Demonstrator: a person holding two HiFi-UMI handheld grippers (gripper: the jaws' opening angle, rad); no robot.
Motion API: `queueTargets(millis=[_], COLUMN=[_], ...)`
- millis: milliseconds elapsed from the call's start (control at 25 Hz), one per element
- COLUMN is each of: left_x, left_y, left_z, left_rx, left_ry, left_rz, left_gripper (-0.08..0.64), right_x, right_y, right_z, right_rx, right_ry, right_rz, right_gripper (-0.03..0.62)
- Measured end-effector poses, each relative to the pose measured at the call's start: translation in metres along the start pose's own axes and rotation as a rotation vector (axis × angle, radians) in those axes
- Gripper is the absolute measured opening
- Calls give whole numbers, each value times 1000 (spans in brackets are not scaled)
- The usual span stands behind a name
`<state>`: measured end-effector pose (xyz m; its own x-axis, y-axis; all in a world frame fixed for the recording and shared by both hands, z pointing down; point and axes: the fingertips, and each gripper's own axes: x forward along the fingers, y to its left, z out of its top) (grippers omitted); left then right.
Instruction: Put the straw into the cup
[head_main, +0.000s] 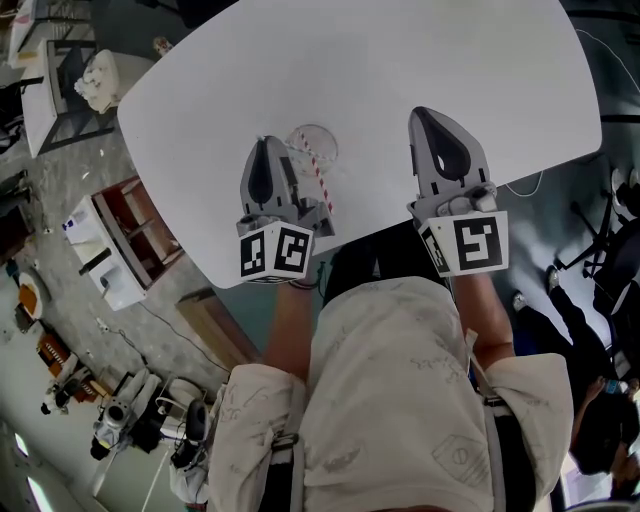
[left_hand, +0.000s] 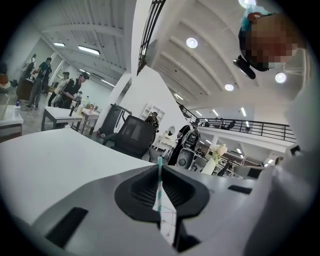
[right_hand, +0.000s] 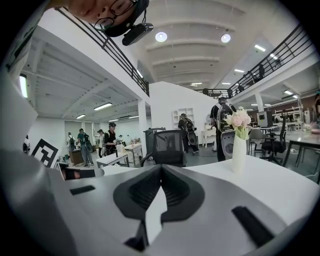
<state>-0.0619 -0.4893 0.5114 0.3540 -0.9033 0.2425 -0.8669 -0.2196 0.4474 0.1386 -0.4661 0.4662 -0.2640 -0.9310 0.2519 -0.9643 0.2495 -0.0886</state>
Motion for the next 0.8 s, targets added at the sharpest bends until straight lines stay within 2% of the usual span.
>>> queueTargets(millis=[400,800], left_x=[7,5], left_y=[22,26], left_z=[-9,-22], left_rx=[14,-6], left_ry=[6,43], left_rz=[52,51], left_gripper=[25,25], right_x=[6,1], right_y=[0,1], right_z=[-4,0], right_rx=[2,-4], right_ry=[10,3], right_rz=[7,1], right_gripper=[2,2])
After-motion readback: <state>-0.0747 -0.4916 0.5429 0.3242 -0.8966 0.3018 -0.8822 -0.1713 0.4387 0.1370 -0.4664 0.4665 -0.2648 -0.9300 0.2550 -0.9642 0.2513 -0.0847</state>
